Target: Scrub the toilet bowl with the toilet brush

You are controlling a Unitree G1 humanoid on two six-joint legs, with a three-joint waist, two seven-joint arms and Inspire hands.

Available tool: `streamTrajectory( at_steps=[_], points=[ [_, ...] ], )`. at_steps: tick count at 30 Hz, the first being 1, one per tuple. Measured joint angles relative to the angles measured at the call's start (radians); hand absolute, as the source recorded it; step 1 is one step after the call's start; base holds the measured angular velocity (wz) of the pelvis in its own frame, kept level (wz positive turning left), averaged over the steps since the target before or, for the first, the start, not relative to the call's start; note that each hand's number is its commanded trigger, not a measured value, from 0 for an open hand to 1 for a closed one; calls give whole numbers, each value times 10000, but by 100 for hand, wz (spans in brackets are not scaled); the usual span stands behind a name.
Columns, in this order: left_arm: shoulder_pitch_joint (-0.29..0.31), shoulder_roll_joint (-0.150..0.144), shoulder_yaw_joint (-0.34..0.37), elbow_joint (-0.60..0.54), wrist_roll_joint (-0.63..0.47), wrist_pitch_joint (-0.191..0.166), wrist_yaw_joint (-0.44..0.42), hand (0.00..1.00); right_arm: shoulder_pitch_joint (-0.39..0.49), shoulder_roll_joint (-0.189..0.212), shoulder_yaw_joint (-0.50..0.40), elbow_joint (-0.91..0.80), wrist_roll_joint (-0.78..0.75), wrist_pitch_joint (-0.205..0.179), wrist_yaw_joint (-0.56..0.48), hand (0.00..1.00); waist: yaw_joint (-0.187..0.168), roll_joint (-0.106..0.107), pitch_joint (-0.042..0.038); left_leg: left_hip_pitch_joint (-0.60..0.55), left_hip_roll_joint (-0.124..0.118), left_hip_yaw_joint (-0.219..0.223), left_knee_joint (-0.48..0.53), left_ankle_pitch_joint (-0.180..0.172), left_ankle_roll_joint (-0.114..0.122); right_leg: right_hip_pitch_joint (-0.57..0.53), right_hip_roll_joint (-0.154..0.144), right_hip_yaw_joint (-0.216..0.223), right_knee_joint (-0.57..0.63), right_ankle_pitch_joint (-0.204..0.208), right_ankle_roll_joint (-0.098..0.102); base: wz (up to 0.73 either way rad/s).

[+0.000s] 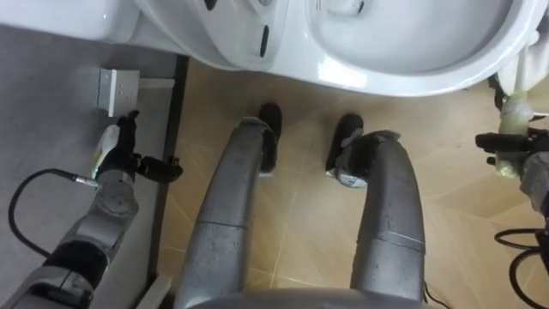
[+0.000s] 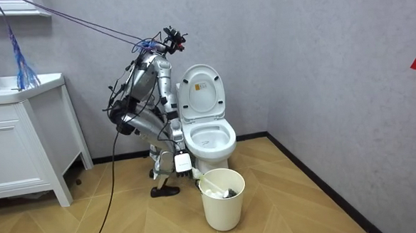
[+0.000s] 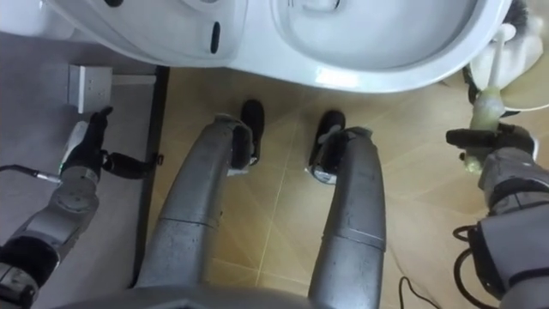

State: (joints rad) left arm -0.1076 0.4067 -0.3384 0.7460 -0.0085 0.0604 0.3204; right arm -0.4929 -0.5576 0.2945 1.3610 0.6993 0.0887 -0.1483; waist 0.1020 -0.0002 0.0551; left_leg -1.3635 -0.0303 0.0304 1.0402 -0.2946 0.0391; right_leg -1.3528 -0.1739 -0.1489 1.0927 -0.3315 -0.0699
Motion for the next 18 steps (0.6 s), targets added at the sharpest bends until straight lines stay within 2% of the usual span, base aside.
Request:
streamTrajectory(
  at_steps=[8,14,18],
  points=[
    [392,4,1,25,-1,169,-216,0,257,43,-3,103,801,156,322,100,-4,4,-6,633,7,-70,-79,-55,-45,694,115,-39,-204,26,43,-3],
    [931,-5,2,-101,11,329,-322,0,576,258,-23,368,1581,235,428,100,103,-3,-25,1794,28,-82,-594,-56,-55,1873,248,-82,-797,126,183,-2],
    [1091,-16,8,162,-2,407,-491,0,972,464,-48,372,1595,225,409,100,71,-63,-106,2864,16,-100,-1284,65,8,2983,254,-210,-1527,273,254,0]
  ],
)
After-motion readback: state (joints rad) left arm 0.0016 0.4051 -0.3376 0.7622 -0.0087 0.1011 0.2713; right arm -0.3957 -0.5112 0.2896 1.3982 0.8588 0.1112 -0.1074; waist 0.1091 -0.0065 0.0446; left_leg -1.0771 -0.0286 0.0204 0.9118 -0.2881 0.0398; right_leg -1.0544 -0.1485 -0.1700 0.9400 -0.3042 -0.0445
